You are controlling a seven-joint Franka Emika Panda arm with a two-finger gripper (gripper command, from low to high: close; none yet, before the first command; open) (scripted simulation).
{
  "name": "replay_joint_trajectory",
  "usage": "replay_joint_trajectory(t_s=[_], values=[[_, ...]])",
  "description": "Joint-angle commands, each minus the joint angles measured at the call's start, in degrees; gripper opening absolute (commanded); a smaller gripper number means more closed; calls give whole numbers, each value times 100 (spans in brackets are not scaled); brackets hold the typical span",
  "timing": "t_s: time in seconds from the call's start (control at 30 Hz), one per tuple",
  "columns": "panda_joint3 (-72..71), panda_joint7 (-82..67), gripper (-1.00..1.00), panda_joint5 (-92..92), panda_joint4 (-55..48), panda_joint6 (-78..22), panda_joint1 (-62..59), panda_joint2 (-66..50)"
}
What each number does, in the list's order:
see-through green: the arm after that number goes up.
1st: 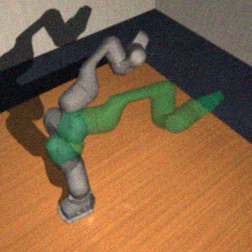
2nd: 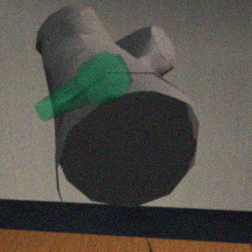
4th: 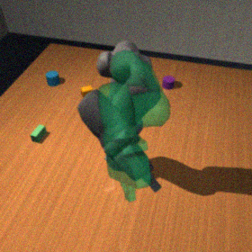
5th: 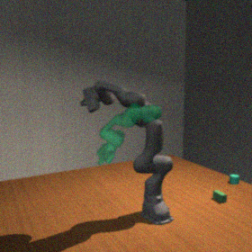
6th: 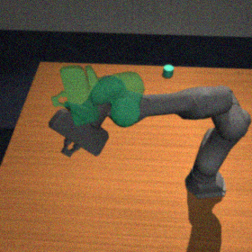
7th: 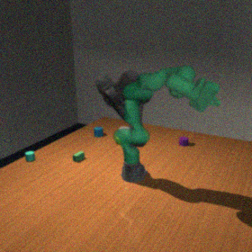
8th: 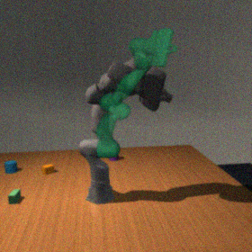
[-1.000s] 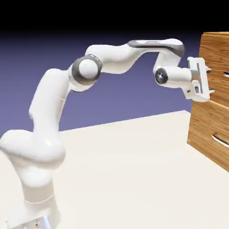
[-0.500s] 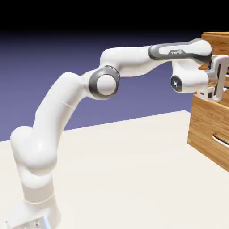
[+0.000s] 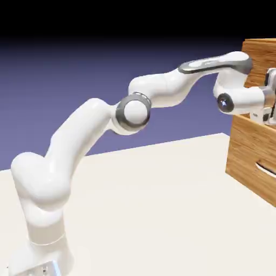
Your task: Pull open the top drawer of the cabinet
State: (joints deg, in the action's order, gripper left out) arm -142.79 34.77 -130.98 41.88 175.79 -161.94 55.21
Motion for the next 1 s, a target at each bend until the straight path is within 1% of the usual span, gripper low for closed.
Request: replay_joint_trajectory(t_s=[0.0, 0.3, 0.33, 0.37, 0.67, 0.87, 0.97], values=[[92, 250, 0, 152, -79, 1, 20, 87], [866, 2353, 0, 1429, -746, 11, 193, 825], [866, 2353, -100, 1429, -746, 11, 193, 825], [866, 2353, -100, 1429, -746, 11, 193, 825], [878, 117, -100, -418, 443, -208, 712, -10], [2089, 217, -100, -1131, 1284, -705, 1472, 22], [2315, -242, -100, -1520, 1907, -907, 1854, -245]])
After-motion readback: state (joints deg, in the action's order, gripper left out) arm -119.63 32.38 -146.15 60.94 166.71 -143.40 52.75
